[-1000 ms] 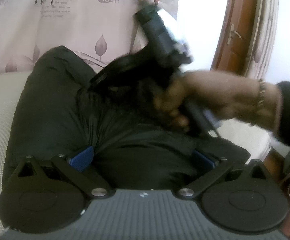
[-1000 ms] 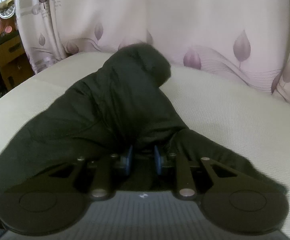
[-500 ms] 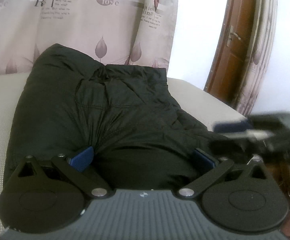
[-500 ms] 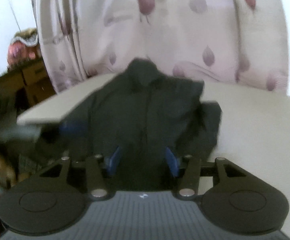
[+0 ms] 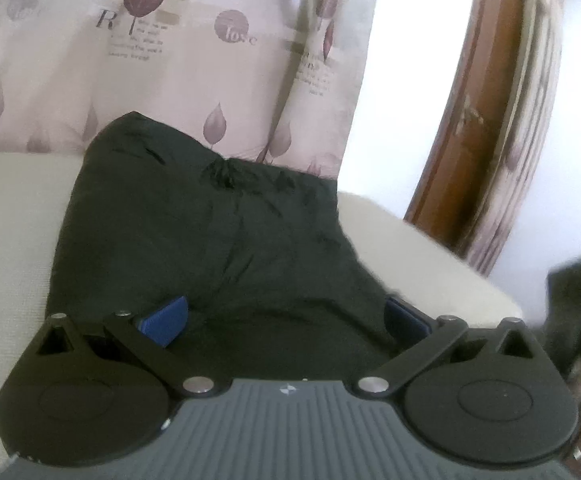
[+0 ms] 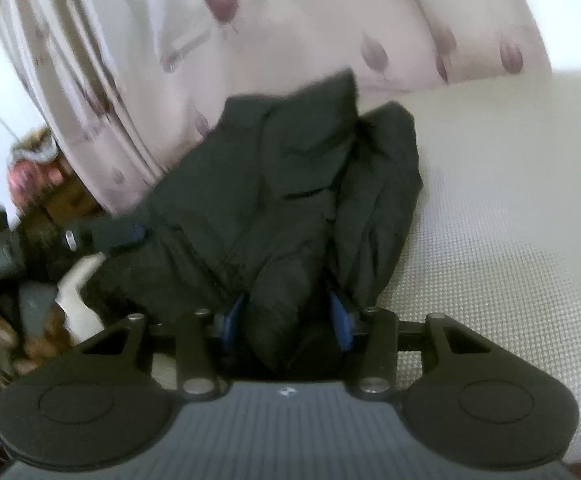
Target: Fold large clothes
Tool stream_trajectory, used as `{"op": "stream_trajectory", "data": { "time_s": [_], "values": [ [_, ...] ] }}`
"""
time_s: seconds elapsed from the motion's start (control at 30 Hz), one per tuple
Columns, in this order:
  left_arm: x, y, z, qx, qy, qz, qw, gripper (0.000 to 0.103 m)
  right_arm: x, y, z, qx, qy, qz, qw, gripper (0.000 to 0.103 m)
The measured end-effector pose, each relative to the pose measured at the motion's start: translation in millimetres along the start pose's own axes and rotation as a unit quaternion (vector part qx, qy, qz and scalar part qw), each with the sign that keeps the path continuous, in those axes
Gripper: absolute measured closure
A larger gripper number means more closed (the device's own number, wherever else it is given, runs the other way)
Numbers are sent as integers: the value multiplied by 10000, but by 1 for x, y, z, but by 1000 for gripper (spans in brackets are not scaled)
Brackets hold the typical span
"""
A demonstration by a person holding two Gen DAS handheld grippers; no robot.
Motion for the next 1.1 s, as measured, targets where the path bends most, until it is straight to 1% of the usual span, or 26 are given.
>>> {"op": "stream_trajectory", "data": {
  "time_s": [0.07, 0.1, 0.13, 0.17, 0.23, 0.33, 0.43, 0.5, 0.53, 0.57, 0.6, 0.63, 0.67, 0.7, 0.73, 0.8, 0.83, 0.87, 0.9, 0.93, 0.97, 1.0, 1.07, 1.1],
  "values": [
    [0, 1, -6, -37, -70, -5, 10000, 1, -9, 14, 14, -330, -316, 172, 9988, 52],
    [-1, 1, -7, -37, -119, -4, 9999, 1, -11, 17, 22, -496, -403, 130, 9979, 40],
    [-3, 2, -9, -47, -161, 21, 9999, 0, -16, 19, 31, -609, -461, 35, 9971, 23],
    [-4, 1, -10, -46, -183, 29, 9998, 0, -22, 19, 39, -693, -488, -92, 9964, 17],
    [-5, 2, -13, -70, -194, 54, 9998, 0, -37, 13, 55, -836, -614, -320, 9941, 15],
    [-6, 0, -14, -70, -217, 83, 9997, 0, -58, -17, 78, -606, -961, -238, 9932, 15],
    [-4, 1, -16, -84, -219, 60, 9997, 0, -58, -51, 93, -369, -921, -272, 9947, 15],
    [-2, 1, -17, -105, -225, 47, 9997, 0, -46, -71, 96, -234, -885, -179, 9956, 15],
    [-2, 1, -17, -121, -214, 53, 9997, 0, -39, -78, 98, -177, -746, -158, 9969, 18],
    [-1, 2, -18, -138, -212, 102, 9996, 0, -29, -86, 98, -84, -535, -190, 9983, 27],
    [0, 2, -17, -157, -208, 176, 9995, 0, -18, -96, 97, 51, -312, -193, 9993, 52],
    [2, 3, -17, -193, -170, 261, 9993, 0, -12, -102, 98, 97, -253, -131, 9995, 60],
    [6, 5, -17, -230, -100, 297, 9992, 0, -7, -105, 99, 86, -232, -37, 9997, 65],
    [10, 7, -17, -254, -8, 297, 9992, 0, -3, -107, 102, 25, -220, 109, 9997, 74],
    [13, 9, -18, -254, 72, 269, 9993, 0, -2, -105, 104, -154, -257, 374, 9989, 79],
    [16, 12, -18, -251, 88, 204, 9994, 0, -5, -98, 107, -509, -435, 1087, 9918, 80],
    [17, 13, -18, -238, 72, 142, 9996, 0, -11, -99, 104, -541, -530, 1221, 9896, 81],
    [16, 13, -17, -227, 42, 63, 9997, 0, -23, -107, 101, -440, -704, 1161, 9898, 81],
    [14, 12, -17, -197, 8, -4, 9998, 0, -43, -117, 93, -232, -1033, 1028, 9891, 80],
    [11, 11, -16, -164, -29, -3, 9999, 0, -65, -122, 82, -186, -1447, 1158, 9825, 80],
    [9, 10, -16, -155, -49, 17, 9999, 0, -76, -122, 77, -225, -1682, 1280, 9771, 79],
    [8, 9, -16, -152, -52, 43, 9999, 0, -84, -122, 73, -250, -1880, 1381, 9721, 77],
    [7, 8, -16, -151, -73, 29, 9999, 0, -98, -123, 66, -279, -2307, 1656, 9584, 77],
    [8, 8, -17, -157, -87, 17, 9998, 0, -102, -123, 63, -311, -2406, 1738, 9544, 75]
  ]
}}
Point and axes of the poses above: each gripper's, at about its wrist camera, not at the fingertips, and y roughly against the way its jaws point, x to its left, z to its top, the point moved 1 cm from there along -y, roughly the way its jaws point, and after that the axes turned 7 degrees about z, right-handed, at the moved point
